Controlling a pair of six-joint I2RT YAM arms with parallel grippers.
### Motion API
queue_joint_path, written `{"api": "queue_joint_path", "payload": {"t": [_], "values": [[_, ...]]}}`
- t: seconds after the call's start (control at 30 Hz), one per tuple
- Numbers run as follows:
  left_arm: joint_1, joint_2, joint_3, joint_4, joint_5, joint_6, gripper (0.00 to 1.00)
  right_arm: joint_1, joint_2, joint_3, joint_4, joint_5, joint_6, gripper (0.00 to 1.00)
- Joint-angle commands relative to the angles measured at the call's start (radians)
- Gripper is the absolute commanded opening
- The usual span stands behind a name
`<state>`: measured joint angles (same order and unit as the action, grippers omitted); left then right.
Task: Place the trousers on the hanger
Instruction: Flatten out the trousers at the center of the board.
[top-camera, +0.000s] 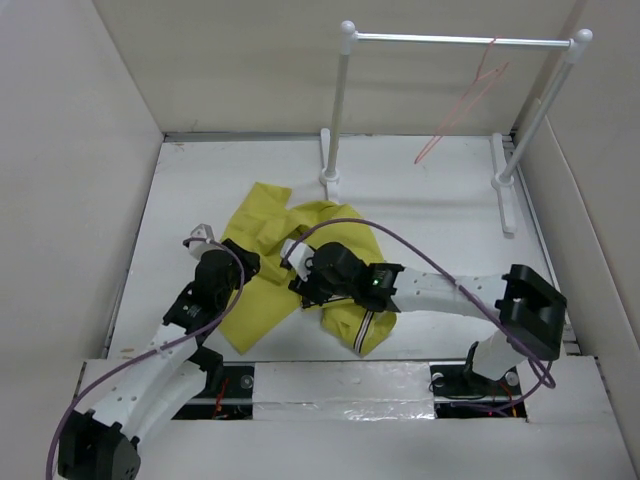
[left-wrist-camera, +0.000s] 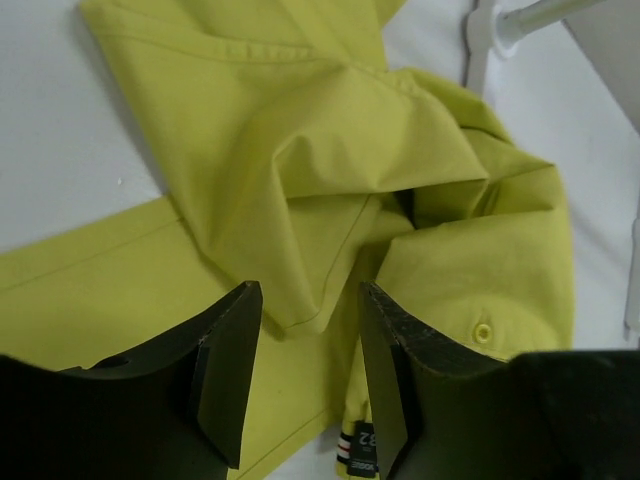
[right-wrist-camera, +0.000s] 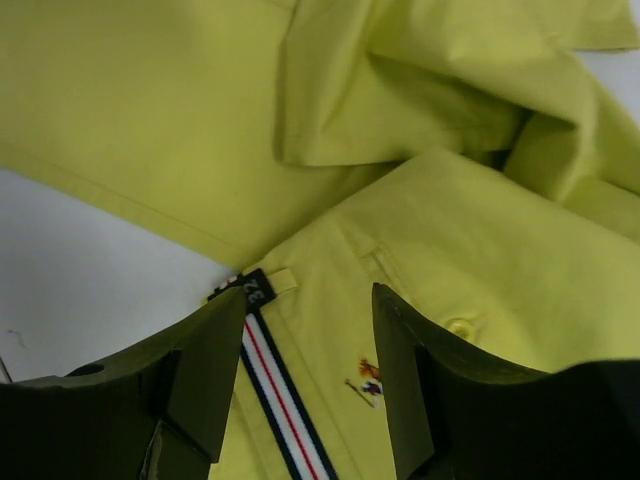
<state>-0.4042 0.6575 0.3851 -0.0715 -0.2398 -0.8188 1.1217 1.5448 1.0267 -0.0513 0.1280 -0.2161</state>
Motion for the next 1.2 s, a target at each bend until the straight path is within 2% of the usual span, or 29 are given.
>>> {"api": "queue_joint_path", "payload": {"t": [0.0,0.17,0.4,0.5,0.6,0.63,0.67,0.7,0.8,0.83,0.93,1.17], "values": [[0.001,0.040,-0.050,0.039,0.034,-0.028,0.41,0.050,0.061,0.032,0.016,0.012,-0.014,0.60],[0.001,0.122,-0.078,0.104,0.085,-0.033,0.45,0.076,0.193,0.056,0.030,0.079,0.014,0.61],[0.001,0.201,-0.118,0.179,0.108,-0.034,0.47,0.096,0.254,0.038,0.041,0.154,0.066,0.69],[0.001,0.223,-0.118,0.164,0.125,-0.033,0.47,0.096,0.288,0.024,0.041,0.234,0.099,0.67],[0.001,0.226,-0.153,0.193,0.134,-0.037,0.46,0.105,0.290,0.003,0.082,0.285,0.118,0.50],[0.001,0.226,-0.158,0.200,0.146,-0.039,0.46,0.105,0.282,0.000,0.084,0.303,0.118,0.40],[0.001,0.228,-0.150,0.194,0.149,-0.039,0.45,0.105,0.276,0.001,0.076,0.309,0.126,0.35],[0.001,0.226,-0.144,0.190,0.155,-0.027,0.45,0.105,0.267,0.001,0.074,0.314,0.130,0.25],[0.001,0.218,-0.140,0.206,0.160,-0.005,0.39,0.105,0.213,-0.011,0.085,0.312,0.127,0.14],[0.001,0.217,-0.135,0.211,0.171,0.010,0.38,0.105,0.196,-0.014,0.084,0.320,0.127,0.06],[0.001,0.232,-0.101,0.196,0.186,0.041,0.38,0.105,0.097,-0.014,0.053,0.334,0.139,0.00],[-0.077,0.378,-0.048,0.243,0.218,0.089,0.39,0.080,-0.092,-0.057,0.001,0.413,0.142,0.00]]}}
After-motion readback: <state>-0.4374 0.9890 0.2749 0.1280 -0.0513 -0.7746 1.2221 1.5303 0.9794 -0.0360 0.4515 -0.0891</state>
